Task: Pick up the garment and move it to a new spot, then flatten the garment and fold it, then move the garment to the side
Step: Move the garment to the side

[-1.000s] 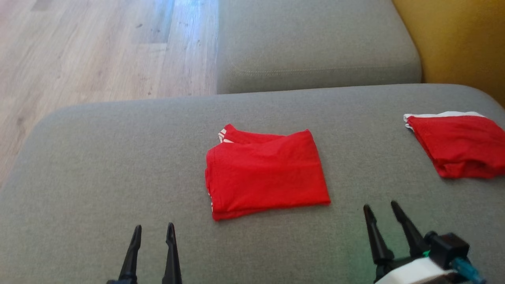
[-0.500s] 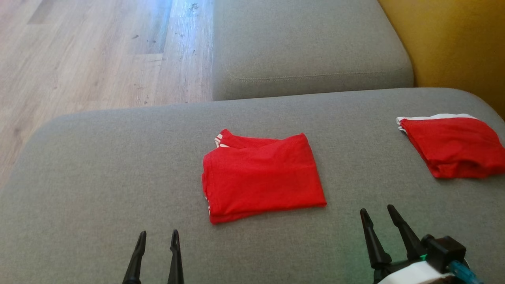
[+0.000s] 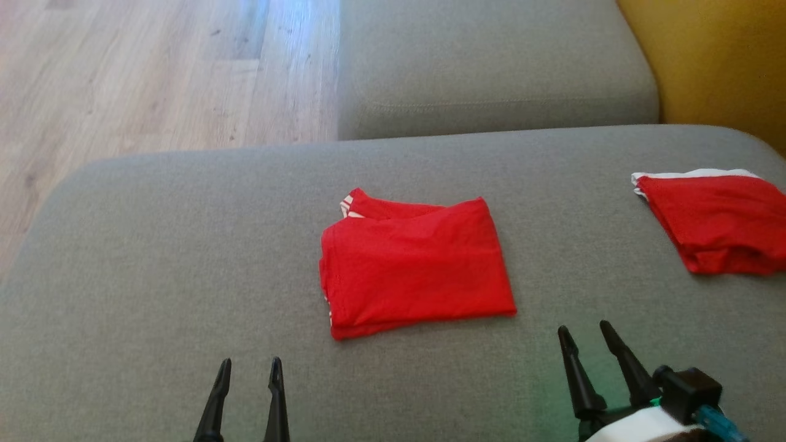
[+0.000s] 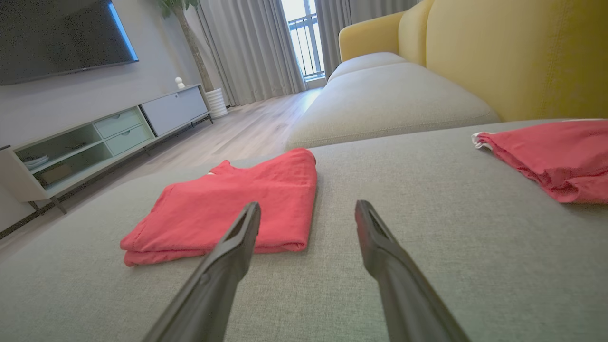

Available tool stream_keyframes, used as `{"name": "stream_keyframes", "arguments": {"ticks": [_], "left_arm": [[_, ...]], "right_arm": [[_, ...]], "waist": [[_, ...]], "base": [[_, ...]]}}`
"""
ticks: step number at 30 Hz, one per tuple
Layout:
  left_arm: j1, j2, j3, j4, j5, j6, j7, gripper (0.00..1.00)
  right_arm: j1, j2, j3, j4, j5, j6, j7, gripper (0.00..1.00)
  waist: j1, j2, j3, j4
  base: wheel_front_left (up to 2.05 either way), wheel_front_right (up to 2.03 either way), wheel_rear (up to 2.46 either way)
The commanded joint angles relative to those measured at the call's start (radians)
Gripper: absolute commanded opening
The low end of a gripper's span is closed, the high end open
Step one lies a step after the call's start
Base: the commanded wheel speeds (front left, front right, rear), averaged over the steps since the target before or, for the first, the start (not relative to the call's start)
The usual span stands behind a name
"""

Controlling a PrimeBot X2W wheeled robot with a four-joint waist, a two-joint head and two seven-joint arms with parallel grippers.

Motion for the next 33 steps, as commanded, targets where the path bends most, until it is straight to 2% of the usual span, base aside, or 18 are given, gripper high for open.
{"name": "stream_keyframes", "arguments": {"ticks": [1, 10, 20, 27, 28, 29, 30, 31, 33], "left_arm": [[-0.049, -0.015, 0.031, -0.033, 0.008, 0.002, -0.010, 1.00], [-0.091, -0.019, 0.005, -0.039, 0.006, -0.001, -0.010, 1.00], [-0.179, -0.020, -0.020, -0.014, 0.002, -0.013, -0.010, 1.00], [-0.227, -0.021, -0.032, 0.005, 0.002, -0.015, -0.010, 1.00], [-0.230, -0.021, -0.033, 0.006, 0.002, -0.013, -0.010, 1.00], [-0.233, -0.021, -0.035, 0.008, 0.000, -0.012, -0.010, 1.00], [-0.235, -0.021, -0.037, 0.009, -0.003, -0.011, -0.010, 1.00], [-0.236, -0.021, -0.039, 0.010, -0.007, -0.009, -0.010, 1.00], [-0.238, -0.021, -0.042, 0.010, -0.012, -0.005, -0.010, 1.00]], "right_arm": [[-0.065, -0.003, 0.035, -0.009, 0.009, -0.001, -0.011, 1.00], [-0.203, -0.021, 0.061, 0.101, 0.053, -0.001, -0.007, 1.00], [-0.470, -0.004, 0.070, 0.293, 0.184, -0.001, 0.205, 1.00], [-0.560, -0.016, 0.111, 0.373, 0.304, -0.001, 0.332, 1.00], [-0.565, -0.019, 0.115, 0.377, 0.321, -0.001, 0.339, 0.87], [-0.569, -0.022, 0.121, 0.379, 0.337, -0.001, 0.344, 0.50], [-0.573, -0.026, 0.128, 0.379, 0.351, -0.001, 0.347, 0.28], [-0.576, -0.032, 0.135, 0.378, 0.362, -0.001, 0.346, 0.00], [-0.581, -0.046, 0.148, 0.371, 0.377, -0.001, 0.340, 0.00]], "waist": [[0.0000, 0.0000, 0.020, 0.012], [0.0000, 0.0000, 0.118, 0.055], [0.0000, 0.0000, 0.232, 0.098], [0.0000, 0.0000, 0.255, 0.122], [0.0000, 0.0000, 0.256, 0.124], [0.0000, 0.0000, 0.256, 0.126], [0.0000, 0.0000, 0.256, 0.128], [0.0000, 0.0000, 0.257, 0.128], [0.0000, 0.0000, 0.258, 0.127]], "base": [[0.00, 0.00, 0.00], [0.00, 0.00, 0.00], [0.00, 0.00, 0.00], [0.00, 0.00, 0.00], [0.00, 0.00, 0.00], [0.00, 0.00, 0.00], [0.00, 0.00, 0.00], [0.00, 0.00, 0.00], [0.00, 0.00, 0.00]]}}
